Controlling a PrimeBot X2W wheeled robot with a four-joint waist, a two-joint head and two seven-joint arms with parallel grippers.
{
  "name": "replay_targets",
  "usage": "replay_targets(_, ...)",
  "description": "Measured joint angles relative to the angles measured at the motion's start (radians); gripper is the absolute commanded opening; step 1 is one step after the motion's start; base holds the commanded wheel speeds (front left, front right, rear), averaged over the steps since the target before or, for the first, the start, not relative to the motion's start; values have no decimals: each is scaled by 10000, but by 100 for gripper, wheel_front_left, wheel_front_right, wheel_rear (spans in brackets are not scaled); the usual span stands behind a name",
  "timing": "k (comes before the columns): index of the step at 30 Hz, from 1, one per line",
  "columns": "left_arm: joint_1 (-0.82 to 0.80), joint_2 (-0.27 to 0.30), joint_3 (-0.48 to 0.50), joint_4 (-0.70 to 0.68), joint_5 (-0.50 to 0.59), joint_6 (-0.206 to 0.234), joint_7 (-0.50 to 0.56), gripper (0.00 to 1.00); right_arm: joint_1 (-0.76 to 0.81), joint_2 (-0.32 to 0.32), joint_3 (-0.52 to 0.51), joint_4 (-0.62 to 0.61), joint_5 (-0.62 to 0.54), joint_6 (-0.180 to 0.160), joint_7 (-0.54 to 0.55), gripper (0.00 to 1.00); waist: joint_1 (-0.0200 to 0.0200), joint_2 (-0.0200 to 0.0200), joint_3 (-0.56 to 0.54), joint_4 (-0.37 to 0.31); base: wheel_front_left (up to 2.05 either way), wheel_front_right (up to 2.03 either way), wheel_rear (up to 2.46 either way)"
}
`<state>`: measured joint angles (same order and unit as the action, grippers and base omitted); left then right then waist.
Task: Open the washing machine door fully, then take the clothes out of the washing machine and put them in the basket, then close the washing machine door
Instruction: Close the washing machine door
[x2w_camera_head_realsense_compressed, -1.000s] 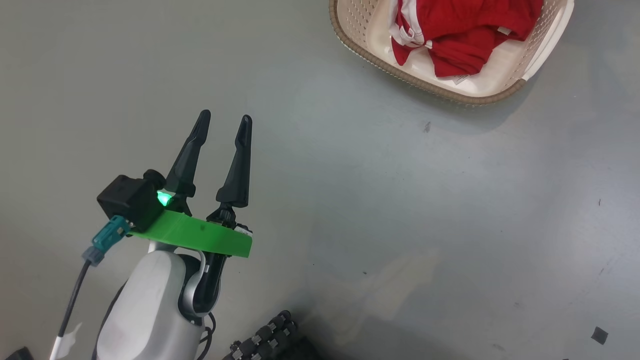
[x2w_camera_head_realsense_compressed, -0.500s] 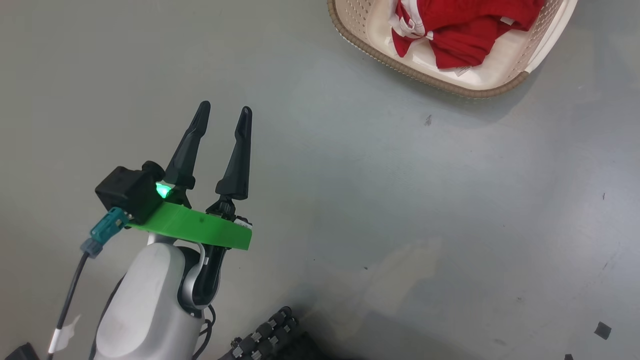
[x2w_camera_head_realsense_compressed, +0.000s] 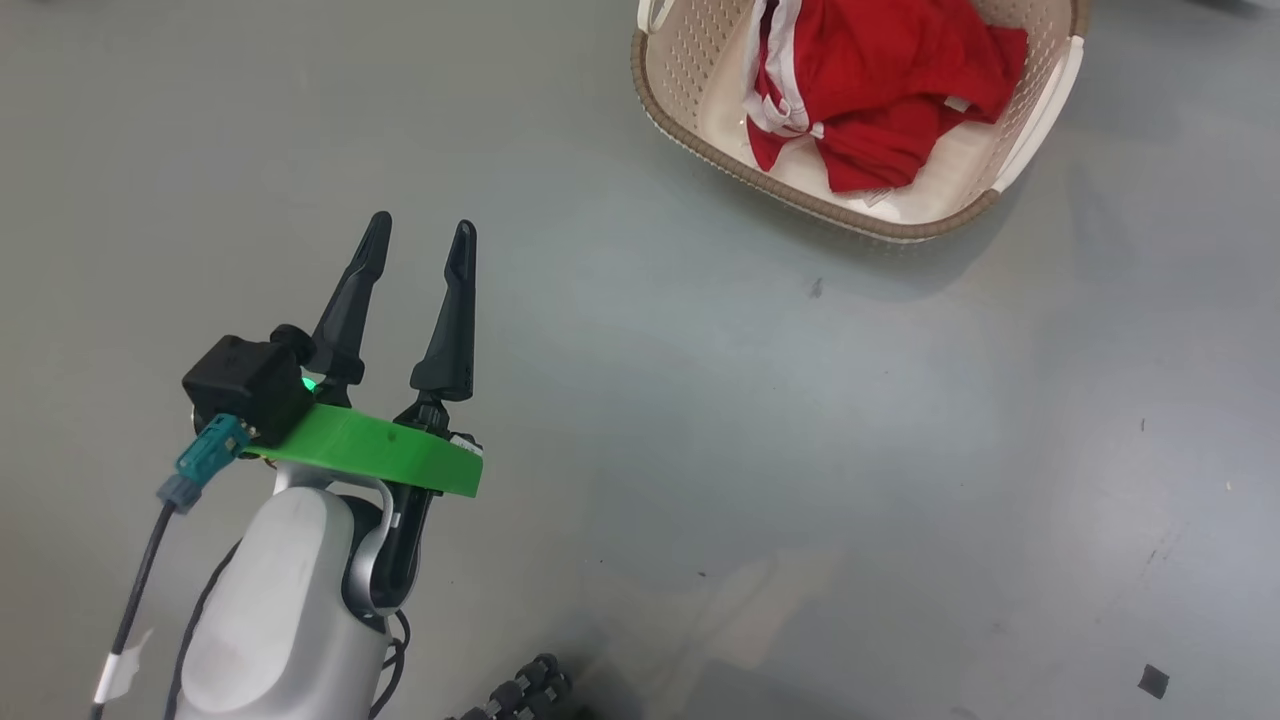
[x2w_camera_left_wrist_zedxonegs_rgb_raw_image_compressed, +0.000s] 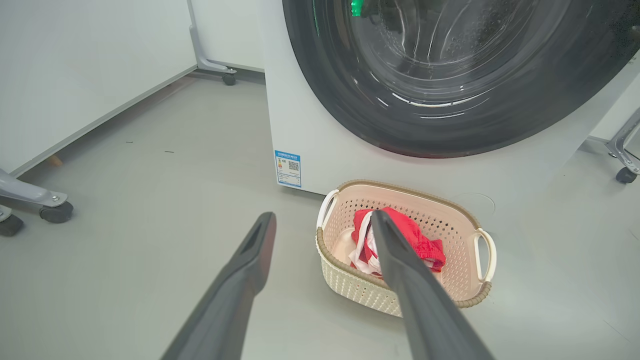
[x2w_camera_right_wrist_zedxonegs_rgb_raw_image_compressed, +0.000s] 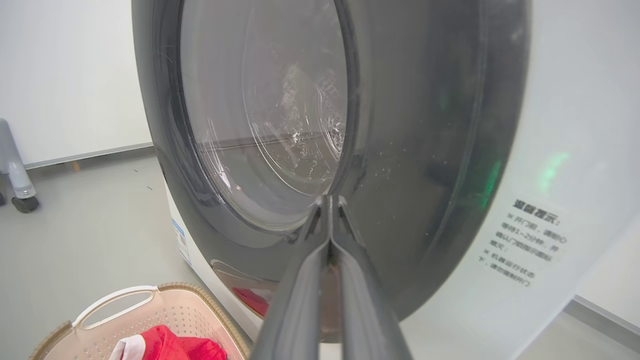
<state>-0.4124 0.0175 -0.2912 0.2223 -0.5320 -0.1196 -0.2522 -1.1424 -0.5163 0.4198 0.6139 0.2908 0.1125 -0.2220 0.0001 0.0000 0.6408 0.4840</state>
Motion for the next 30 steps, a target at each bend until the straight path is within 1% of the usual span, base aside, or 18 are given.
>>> replay_targets(4,2,-2,236,132,169,0,0,100,703,491,67,167,238,0,-125,0,0,0,-452,-192,0,0,0)
replay_targets(10,59,15,700,357,625,0,0,100,1570,920,90,199,441,6,-222,0,-1,0,-1165,-627,0,0,0)
replay_targets(16,599,384,997,652,834,0,0,100,2492,1522,82,245,696,-10,-303,0,-1,0,-1849,-1277,0,0,0)
replay_targets(21,966,433,1030,805,938,-2,0,100,3308,1831,-65,205,894,-27,-303,0,-1,0,-2464,-1882,0,0,0)
replay_targets(23,1092,433,1087,836,938,-2,0,100,3729,1910,-253,19,970,-182,-303,0,-1,0,-2730,-2119,0,0,0)
replay_targets(30,1691,443,1198,1009,1037,-2,0,100,5173,2077,-959,-596,1246,-497,-303,0,-1,0,-3718,-2900,0,0,0)
